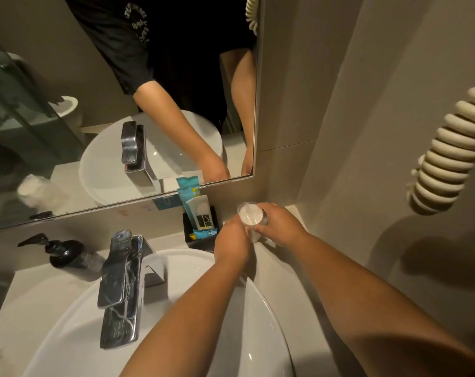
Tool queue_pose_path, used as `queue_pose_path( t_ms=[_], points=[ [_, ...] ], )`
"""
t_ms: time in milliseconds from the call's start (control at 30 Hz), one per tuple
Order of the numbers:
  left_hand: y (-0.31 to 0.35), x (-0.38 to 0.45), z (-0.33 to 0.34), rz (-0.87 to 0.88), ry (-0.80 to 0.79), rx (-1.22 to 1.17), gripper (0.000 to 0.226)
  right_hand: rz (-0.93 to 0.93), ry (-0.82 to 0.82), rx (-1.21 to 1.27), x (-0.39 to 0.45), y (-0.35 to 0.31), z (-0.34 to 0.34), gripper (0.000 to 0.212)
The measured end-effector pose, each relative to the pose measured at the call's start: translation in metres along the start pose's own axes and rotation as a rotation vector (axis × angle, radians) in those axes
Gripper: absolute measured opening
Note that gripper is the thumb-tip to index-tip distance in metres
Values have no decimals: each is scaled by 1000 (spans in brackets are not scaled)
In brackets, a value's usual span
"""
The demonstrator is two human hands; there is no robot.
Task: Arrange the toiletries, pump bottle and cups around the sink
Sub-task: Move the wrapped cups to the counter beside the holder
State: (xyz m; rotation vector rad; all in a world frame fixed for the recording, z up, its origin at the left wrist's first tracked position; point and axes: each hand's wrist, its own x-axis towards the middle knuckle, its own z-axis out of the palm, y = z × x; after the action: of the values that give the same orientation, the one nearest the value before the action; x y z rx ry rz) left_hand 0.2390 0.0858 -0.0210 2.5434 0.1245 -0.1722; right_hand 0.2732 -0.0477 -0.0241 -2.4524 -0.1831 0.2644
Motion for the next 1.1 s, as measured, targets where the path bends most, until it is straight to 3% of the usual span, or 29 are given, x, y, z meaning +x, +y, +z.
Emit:
queue_pose_path(
  t_ms=[233, 433, 600, 767, 1100],
  points=[
    [1, -2, -1, -61, -22, 23, 23, 25, -17, -21, 1, -5, 4, 70],
    [6, -13, -13, -44, 60, 41, 31, 24, -35, -148, -12, -13, -13, 81],
    [22, -33, -41, 116, 121, 106, 30, -26, -5, -238, -38, -30, -42, 74],
    [29, -68, -80, 275, 203, 494, 37, -122, 51, -309, -72, -63, -65, 60],
    [-20, -139, -185, 164, 347, 610, 41, -419, 78, -407, -108, -191, -48, 46]
  ],
)
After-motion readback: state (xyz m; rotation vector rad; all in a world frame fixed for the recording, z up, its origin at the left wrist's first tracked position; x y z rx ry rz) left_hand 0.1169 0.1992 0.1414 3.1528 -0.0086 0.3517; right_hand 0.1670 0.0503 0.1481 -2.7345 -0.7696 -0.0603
